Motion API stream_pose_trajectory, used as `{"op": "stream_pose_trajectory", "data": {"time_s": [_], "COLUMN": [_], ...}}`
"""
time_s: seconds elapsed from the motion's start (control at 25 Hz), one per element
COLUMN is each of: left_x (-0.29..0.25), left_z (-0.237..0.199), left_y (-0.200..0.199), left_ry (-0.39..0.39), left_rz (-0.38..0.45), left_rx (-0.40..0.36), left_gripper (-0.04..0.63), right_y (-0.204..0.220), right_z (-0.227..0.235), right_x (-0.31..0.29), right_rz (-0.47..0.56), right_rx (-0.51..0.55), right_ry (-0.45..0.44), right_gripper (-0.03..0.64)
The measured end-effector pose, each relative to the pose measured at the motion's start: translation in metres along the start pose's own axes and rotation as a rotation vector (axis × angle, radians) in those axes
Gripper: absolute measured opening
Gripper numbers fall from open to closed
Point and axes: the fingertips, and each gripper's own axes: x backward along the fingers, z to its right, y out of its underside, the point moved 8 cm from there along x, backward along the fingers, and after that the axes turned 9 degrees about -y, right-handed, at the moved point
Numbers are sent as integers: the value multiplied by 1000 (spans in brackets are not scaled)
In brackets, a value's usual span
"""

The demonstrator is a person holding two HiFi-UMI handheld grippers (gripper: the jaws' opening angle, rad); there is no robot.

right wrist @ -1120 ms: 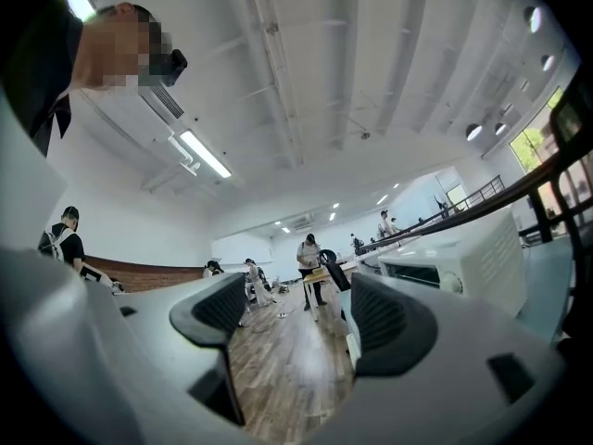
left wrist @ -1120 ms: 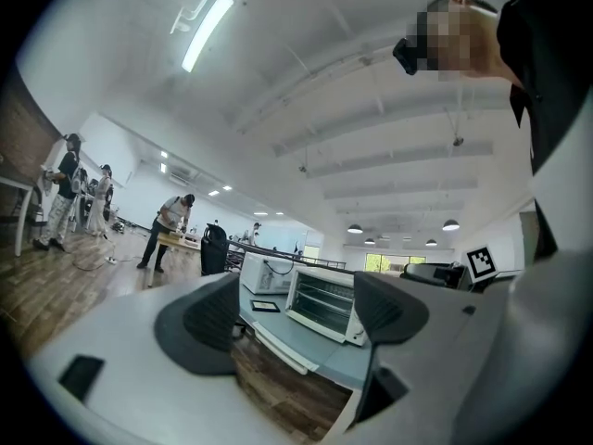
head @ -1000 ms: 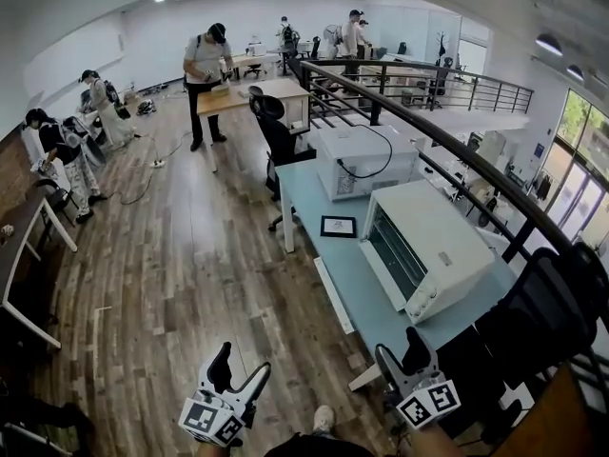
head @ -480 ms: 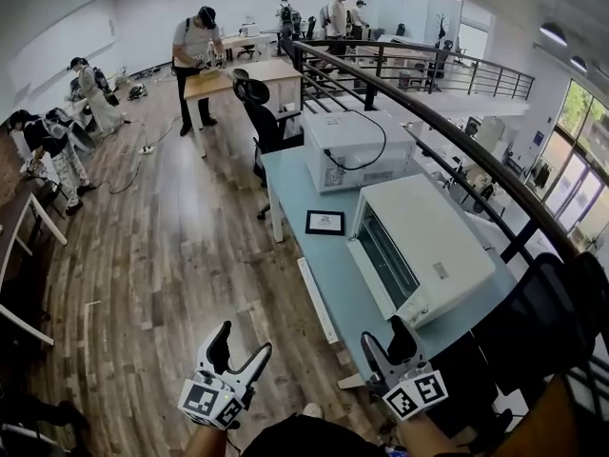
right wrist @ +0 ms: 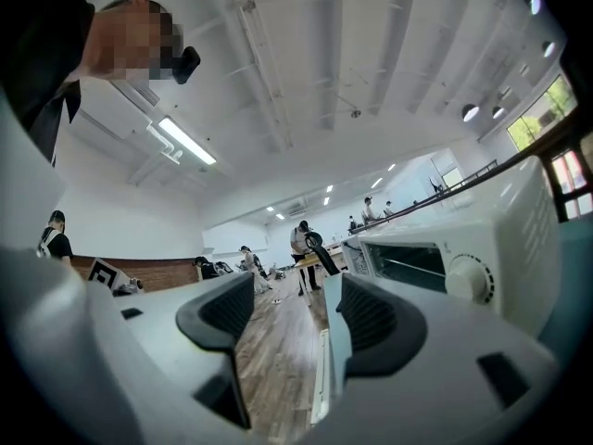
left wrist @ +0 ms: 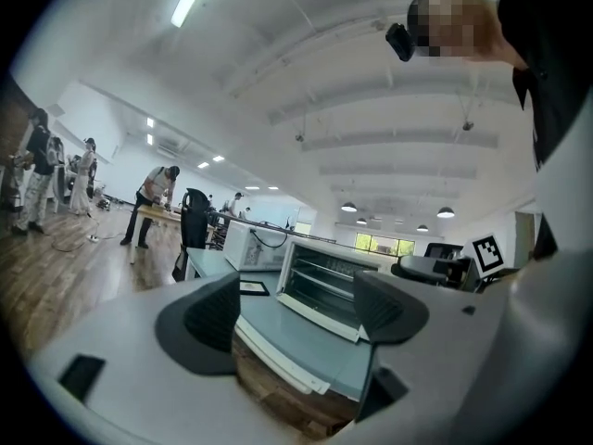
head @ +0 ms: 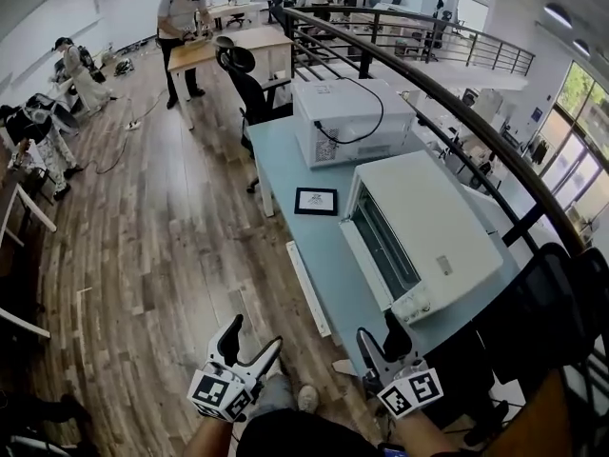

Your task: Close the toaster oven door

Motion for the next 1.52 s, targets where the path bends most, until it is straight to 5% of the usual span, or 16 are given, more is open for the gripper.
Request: {"op": "stream_pose_trajectory", "data": {"time_s": [0.6, 0.92, 1.28, 1.52], "left_x": [-103, -153, -196, -211], "left_z": [-39, -56, -53, -51], "left_y": [56, 104, 161, 197], "left_ry": [95, 134, 191, 196], "left_rz": [-192, -330, -471, -559], "left_rx": [71, 215, 281, 453], "left_gripper": [367, 357, 350, 345], "right_y": [37, 57, 70, 81], "right_z": [46, 58, 64, 59], "right_x": [-31, -39, -23, -9], "right_rz": [-85, -133, -177, -208], "right_rx": [-30, -73, -103, -146], "right_ry": [151, 218, 316, 363], "right_gripper": [281, 281, 275, 268]}}
